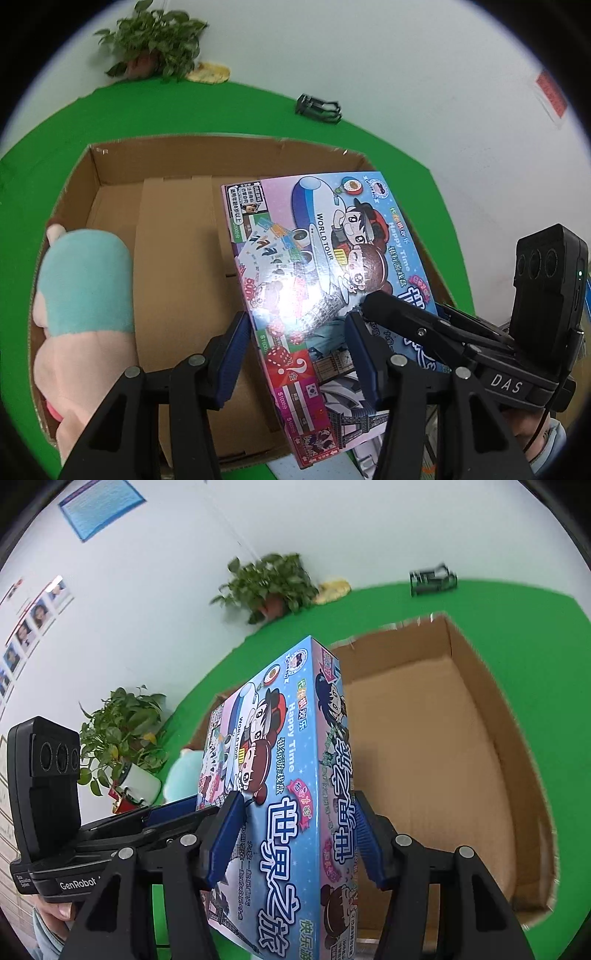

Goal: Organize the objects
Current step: 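Carry the board-game box with the left gripper and lay it in the open box, then withdraw the left gripper from the open box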

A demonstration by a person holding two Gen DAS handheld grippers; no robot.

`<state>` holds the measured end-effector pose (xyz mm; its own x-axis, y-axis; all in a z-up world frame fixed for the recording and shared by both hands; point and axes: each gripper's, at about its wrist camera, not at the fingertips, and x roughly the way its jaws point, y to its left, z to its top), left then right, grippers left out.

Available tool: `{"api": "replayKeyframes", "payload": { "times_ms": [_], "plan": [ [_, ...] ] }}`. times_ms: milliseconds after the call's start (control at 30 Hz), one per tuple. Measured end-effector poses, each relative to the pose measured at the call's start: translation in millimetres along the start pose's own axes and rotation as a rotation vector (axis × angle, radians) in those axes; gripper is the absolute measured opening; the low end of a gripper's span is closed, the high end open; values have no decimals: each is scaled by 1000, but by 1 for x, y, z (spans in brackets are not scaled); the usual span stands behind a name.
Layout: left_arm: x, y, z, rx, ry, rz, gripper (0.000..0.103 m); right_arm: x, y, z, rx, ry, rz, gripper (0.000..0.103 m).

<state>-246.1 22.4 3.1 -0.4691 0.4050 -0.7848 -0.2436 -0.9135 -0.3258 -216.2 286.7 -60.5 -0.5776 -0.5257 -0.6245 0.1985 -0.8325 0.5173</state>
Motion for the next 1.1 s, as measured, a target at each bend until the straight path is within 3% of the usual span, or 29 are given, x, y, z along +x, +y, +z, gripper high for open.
{"api": "replayKeyframes", "payload": {
  "times_ms": [233,333,433,467,567,633,700,733,767,833,1100],
  "plan": [
    [32,4,6,-12,91,60,47,50,-34,3,64,100,3,57],
    [30,-1,7,7,88,27,44,70,-43,2,69,182,-17,63],
    [27,-8,2,51,78,95,44,83,-48,-2,47,256,-106,67],
    [24,-7,-1,50,73,109,44,84,-49,0,45,273,-95,74],
    [12,-4,-6,57,36,128,45,75,-43,6,-59,265,-185,87],
    [2,-5,-9,54,-6,163,53,75,-46,13,-71,279,-192,87],
    [-7,-7,-11,51,-54,201,63,82,-47,15,-82,303,-211,75],
    [-11,-6,-13,54,-76,215,67,86,-43,11,-103,337,-212,53],
    [-15,-7,-15,57,-98,235,69,91,-43,8,-108,371,-194,46],
    [-19,-8,-16,60,-127,250,70,93,-37,4,-93,380,-156,44],
    [-48,-16,-42,84,-225,247,72,87,-17,-4,-184,321,-179,49]
  ]
}}
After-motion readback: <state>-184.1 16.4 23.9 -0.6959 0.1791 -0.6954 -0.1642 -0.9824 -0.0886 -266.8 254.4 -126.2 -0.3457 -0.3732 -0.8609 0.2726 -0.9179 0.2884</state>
